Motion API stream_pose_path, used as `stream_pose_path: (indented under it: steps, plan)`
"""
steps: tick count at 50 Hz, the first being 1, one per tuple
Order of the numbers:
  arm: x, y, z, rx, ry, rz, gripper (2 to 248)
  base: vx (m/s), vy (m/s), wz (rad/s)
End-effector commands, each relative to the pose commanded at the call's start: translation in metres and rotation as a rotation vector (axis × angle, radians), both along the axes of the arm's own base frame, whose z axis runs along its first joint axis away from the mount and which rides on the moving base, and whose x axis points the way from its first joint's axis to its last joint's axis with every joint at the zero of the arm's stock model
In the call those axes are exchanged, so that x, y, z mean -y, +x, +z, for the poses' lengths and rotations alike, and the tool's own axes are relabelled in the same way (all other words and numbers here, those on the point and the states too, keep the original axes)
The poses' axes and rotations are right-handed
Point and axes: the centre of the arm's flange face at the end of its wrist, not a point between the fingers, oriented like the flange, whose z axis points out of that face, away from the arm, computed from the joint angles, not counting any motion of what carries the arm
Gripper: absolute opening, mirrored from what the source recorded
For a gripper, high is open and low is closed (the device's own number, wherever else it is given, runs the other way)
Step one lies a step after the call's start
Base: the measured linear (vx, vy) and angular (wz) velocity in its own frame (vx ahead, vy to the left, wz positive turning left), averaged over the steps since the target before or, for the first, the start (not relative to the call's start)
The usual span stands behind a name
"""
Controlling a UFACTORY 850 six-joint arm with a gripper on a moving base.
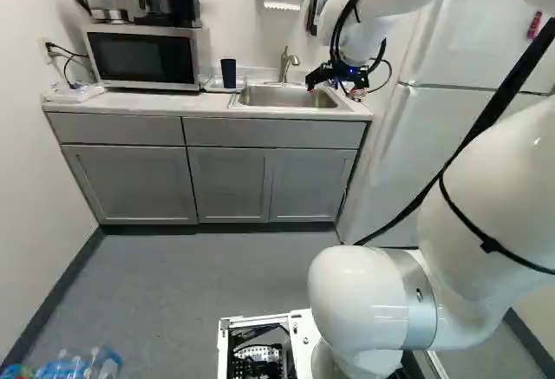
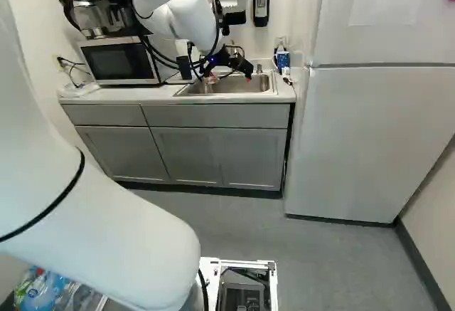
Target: Rinse the cup and place it in the tray
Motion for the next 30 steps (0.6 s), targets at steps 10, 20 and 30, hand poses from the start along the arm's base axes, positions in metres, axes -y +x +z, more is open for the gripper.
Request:
stream_pose_path:
  steps: [10, 20, 30]
  plan:
    - [0.0, 0.0, 0.0, 0.0, 0.0, 0.0, 247, 0.001, 0.001, 0.011]
    - [0.0, 0.0, 0.0, 0.0, 0.0, 0.0, 247, 0.008, -0.001, 0.002]
    - [-0.0001, -0.0001, -0.0005, 0.001, 0.0, 0.0, 247, 0.0, 0.0, 0.0]
